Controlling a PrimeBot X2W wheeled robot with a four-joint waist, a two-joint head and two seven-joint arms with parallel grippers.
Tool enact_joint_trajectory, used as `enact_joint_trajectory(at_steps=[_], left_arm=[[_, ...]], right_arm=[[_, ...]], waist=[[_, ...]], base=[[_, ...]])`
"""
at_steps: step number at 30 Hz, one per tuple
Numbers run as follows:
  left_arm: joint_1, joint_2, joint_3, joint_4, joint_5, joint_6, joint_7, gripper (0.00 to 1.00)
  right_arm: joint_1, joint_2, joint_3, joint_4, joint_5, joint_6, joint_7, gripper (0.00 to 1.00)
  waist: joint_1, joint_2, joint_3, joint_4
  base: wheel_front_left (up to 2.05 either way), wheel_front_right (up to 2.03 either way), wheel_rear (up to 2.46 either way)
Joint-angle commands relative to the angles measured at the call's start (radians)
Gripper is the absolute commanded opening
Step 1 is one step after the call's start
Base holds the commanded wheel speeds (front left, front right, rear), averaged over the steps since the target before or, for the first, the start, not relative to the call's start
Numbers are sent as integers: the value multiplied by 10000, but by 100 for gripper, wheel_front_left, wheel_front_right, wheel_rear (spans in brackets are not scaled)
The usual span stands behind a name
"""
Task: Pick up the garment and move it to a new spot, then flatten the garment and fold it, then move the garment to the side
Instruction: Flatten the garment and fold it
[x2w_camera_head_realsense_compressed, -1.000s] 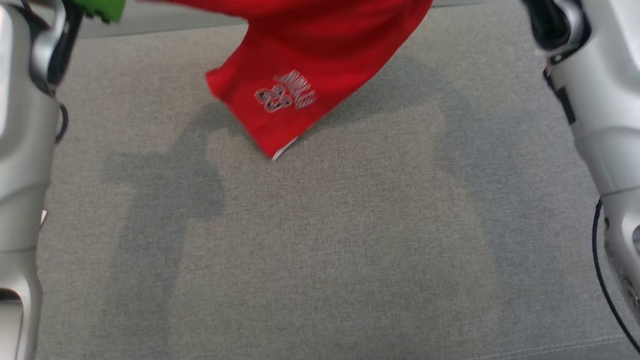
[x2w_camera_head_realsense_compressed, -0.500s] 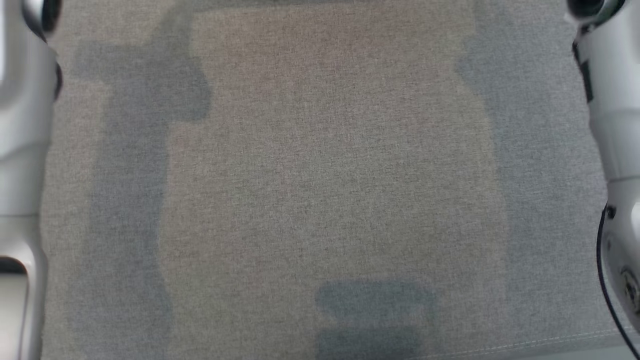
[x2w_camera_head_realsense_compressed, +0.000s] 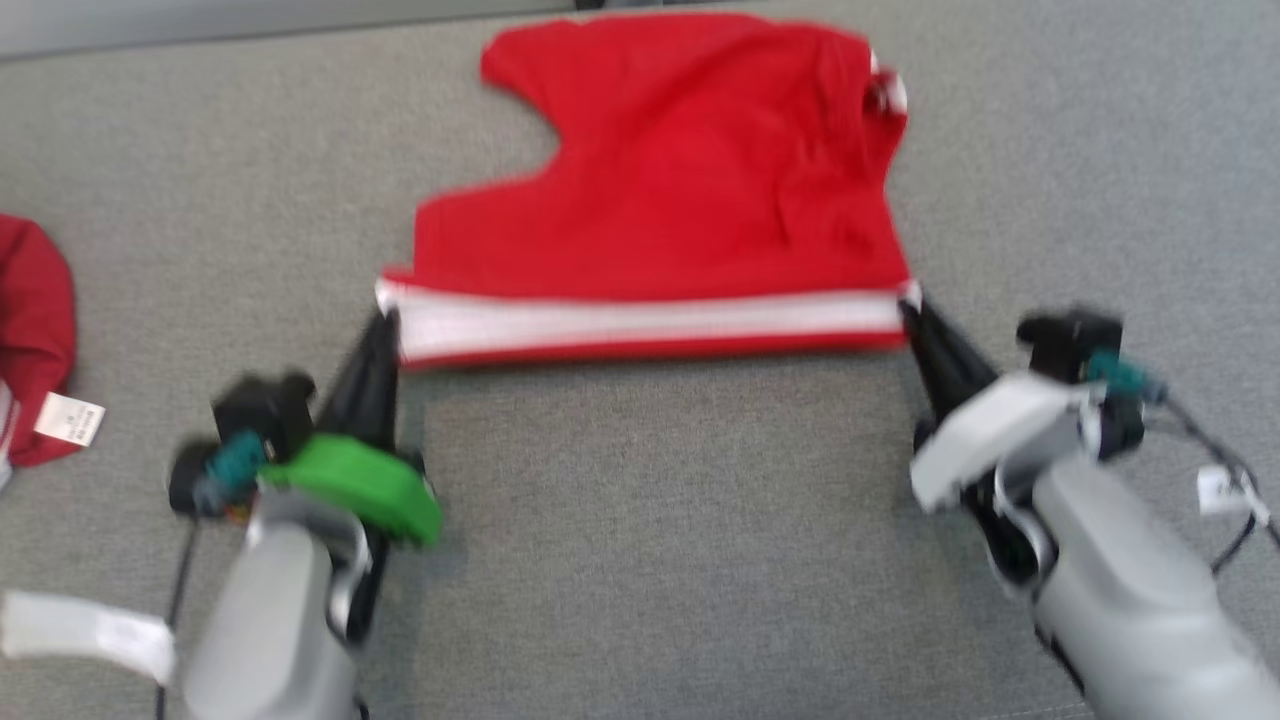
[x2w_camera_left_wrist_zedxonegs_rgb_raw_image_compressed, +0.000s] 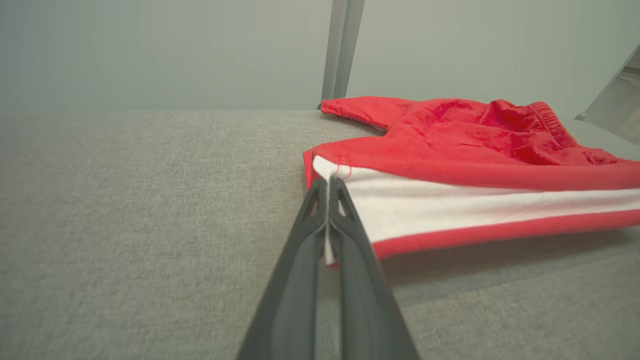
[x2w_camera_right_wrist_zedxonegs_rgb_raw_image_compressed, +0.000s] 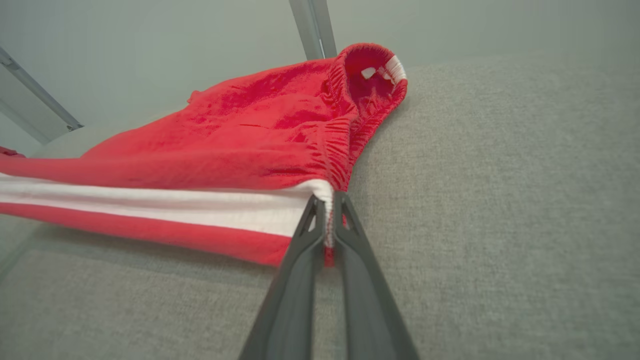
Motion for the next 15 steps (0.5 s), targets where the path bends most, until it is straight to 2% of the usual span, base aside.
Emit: enact_joint_trajectory(at_steps=[1,7,15], left_arm=[[486,-74,26,16,-15,22,-2,0],[2901,-401,268,-90,-66,25,-3,0],[4783,-514,364,-260,142,26,-5,0]], right_arm=[[449,-153,75,21,119,-19,-26,0],[2731,-419,315,52,696,-19,-27,0],[4396,-464,166,-134,476,-22,-27,0]], waist=[[0,97,-1489,144],[0,97,-2703,281],[0,97,-3247,367]], base=[[0,0,0],[0,0,0],[0,0,0]])
